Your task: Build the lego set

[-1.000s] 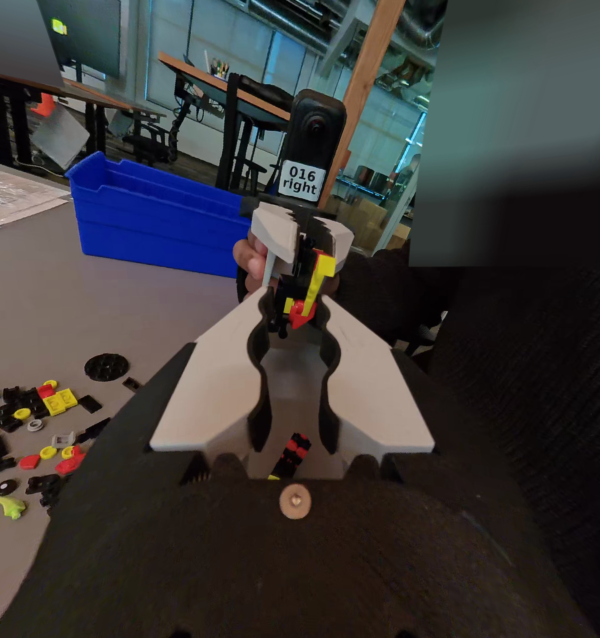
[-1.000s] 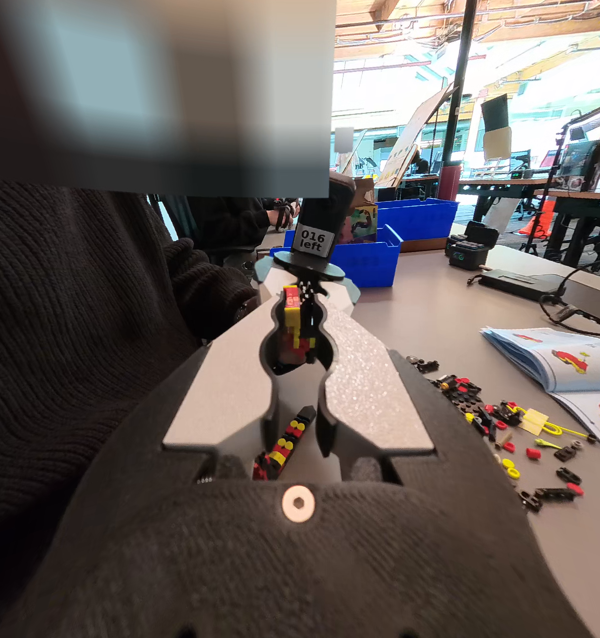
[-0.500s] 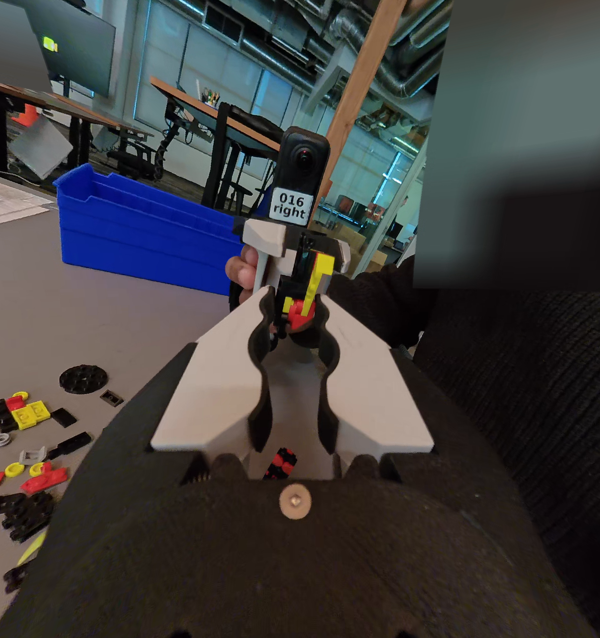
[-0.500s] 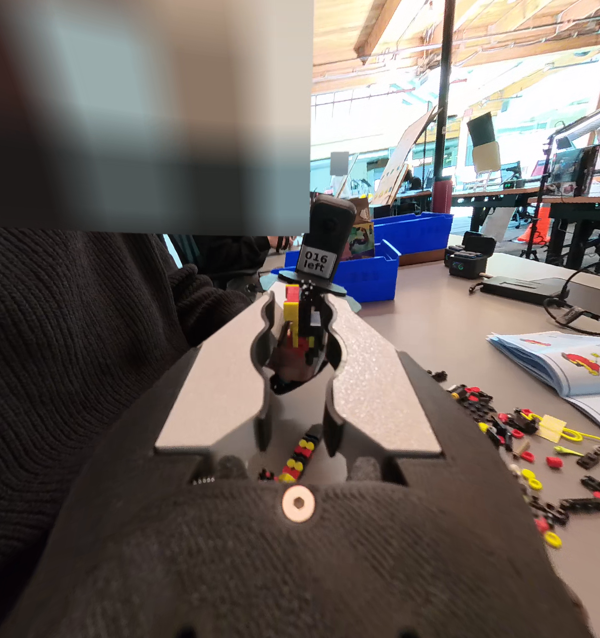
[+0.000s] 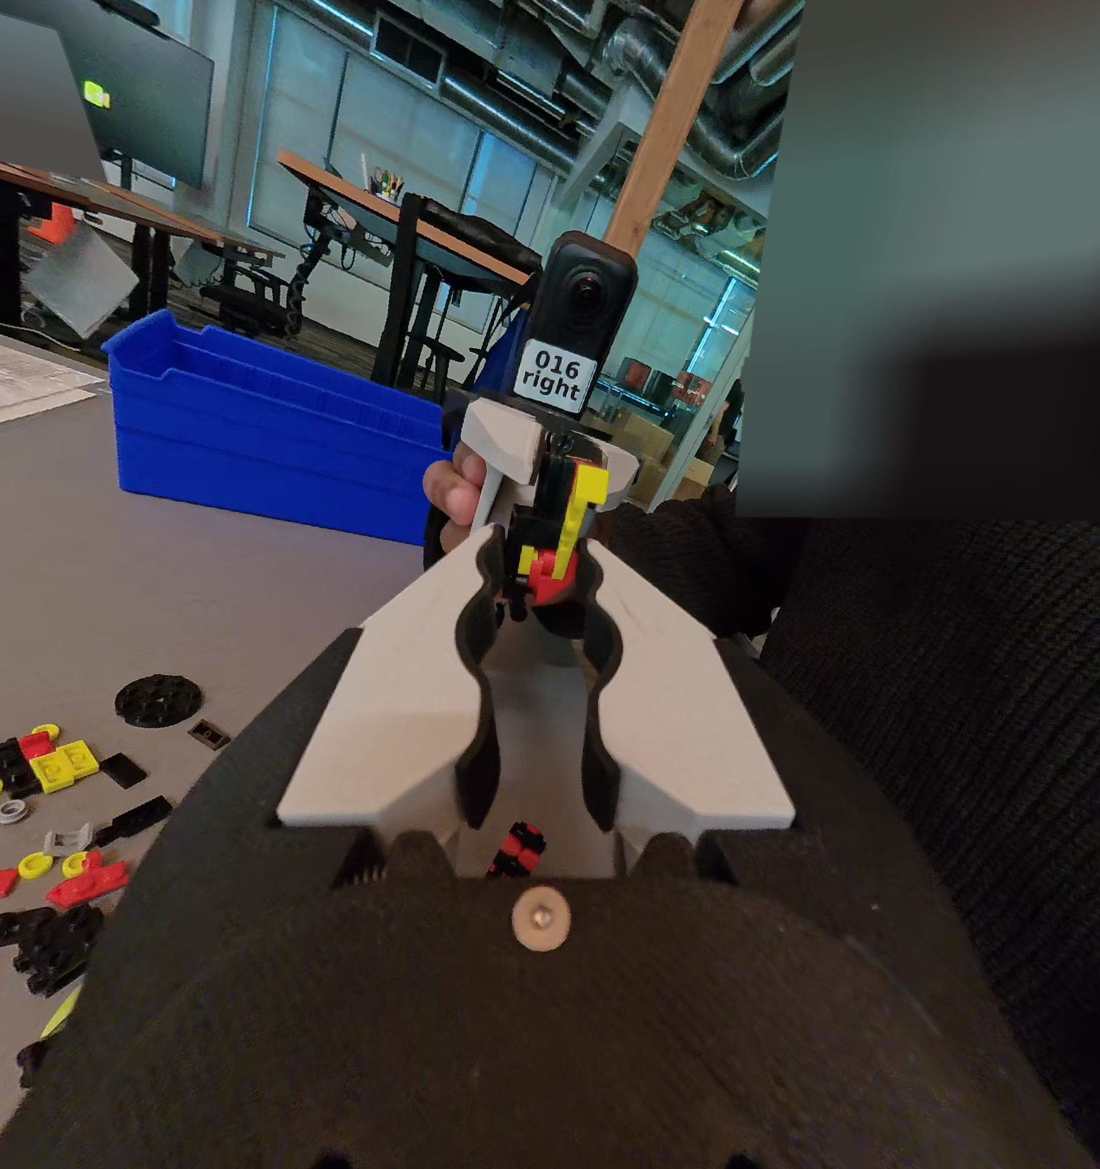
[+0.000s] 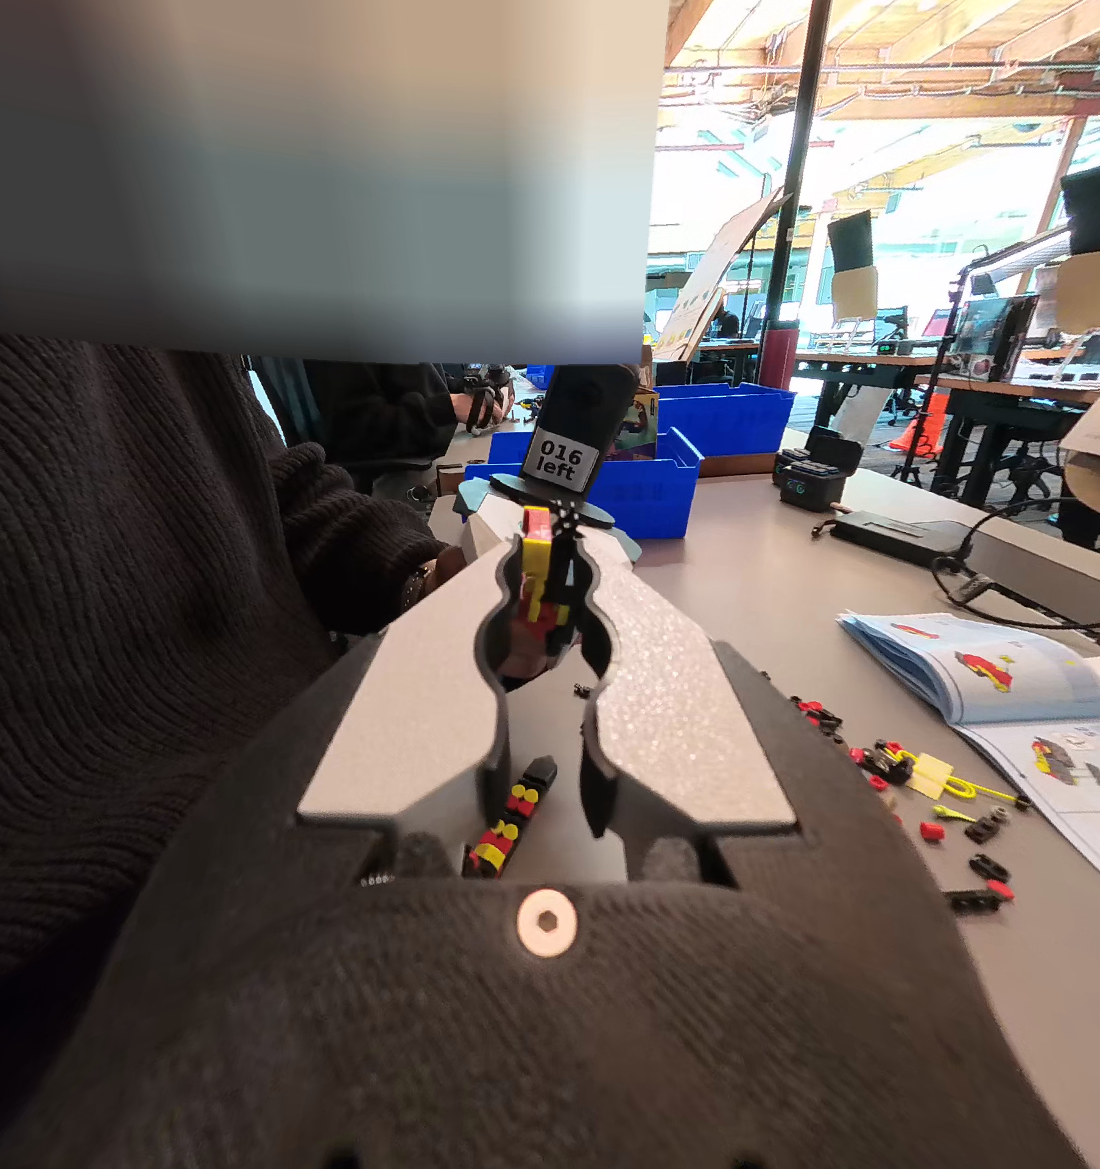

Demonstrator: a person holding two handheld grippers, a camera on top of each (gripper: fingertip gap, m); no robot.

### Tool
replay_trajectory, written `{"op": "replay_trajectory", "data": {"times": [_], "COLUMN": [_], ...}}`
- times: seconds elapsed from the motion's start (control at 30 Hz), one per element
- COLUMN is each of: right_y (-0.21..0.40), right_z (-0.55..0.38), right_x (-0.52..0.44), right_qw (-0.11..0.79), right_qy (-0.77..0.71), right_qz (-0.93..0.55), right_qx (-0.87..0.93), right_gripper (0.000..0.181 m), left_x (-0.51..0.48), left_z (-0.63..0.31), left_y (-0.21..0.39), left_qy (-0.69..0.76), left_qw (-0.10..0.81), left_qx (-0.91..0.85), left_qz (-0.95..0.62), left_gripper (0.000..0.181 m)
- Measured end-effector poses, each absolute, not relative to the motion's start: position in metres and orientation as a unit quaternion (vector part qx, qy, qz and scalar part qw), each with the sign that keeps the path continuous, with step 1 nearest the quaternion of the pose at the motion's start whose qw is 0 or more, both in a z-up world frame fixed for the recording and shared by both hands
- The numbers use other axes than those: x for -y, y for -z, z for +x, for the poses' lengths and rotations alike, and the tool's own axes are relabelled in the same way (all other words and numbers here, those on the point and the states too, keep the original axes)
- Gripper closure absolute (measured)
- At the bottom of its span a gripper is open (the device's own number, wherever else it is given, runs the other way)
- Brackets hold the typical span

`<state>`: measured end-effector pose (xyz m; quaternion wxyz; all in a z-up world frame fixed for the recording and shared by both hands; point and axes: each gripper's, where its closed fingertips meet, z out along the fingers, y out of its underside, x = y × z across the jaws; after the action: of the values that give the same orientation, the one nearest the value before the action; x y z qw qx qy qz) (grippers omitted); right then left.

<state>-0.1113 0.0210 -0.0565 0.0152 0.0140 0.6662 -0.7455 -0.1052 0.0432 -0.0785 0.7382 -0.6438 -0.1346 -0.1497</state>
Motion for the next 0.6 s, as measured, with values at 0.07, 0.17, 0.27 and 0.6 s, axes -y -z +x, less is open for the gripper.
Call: {"op": "replay_trajectory", "data": {"times": [0.07, 0.17, 0.27, 0.6], "right_y": [0.0563, 0.0545, 0.055, 0.0557], "right_z": [-0.1114, -0.1118, -0.1114, -0.1094], "right_x": [-0.0212, -0.0222, -0.022, -0.0212], "right_qw": [0.012, 0.013, 0.02, 0.029], "right_qy": [0.745, 0.749, 0.75, 0.745], "right_qz": [0.013, 0.015, 0.017, 0.019], "right_qx": [-0.666, -0.662, -0.661, -0.666], "right_gripper": [0.168, 0.168, 0.169, 0.169], "left_x": [-0.0433, -0.0429, -0.0432, -0.0433], "left_z": [-0.1051, -0.1053, -0.1051, -0.1049], "left_y": [0.0789, 0.0789, 0.0795, 0.0798], "left_qy": [0.151, 0.153, 0.15, 0.145], "left_qw": [0.738, 0.738, 0.737, 0.735], "left_qx": [0.134, 0.134, 0.133, 0.132], "left_qz": [-0.644, -0.644, -0.646, -0.649], "left_gripper": [0.162, 0.162, 0.163, 0.162]}}
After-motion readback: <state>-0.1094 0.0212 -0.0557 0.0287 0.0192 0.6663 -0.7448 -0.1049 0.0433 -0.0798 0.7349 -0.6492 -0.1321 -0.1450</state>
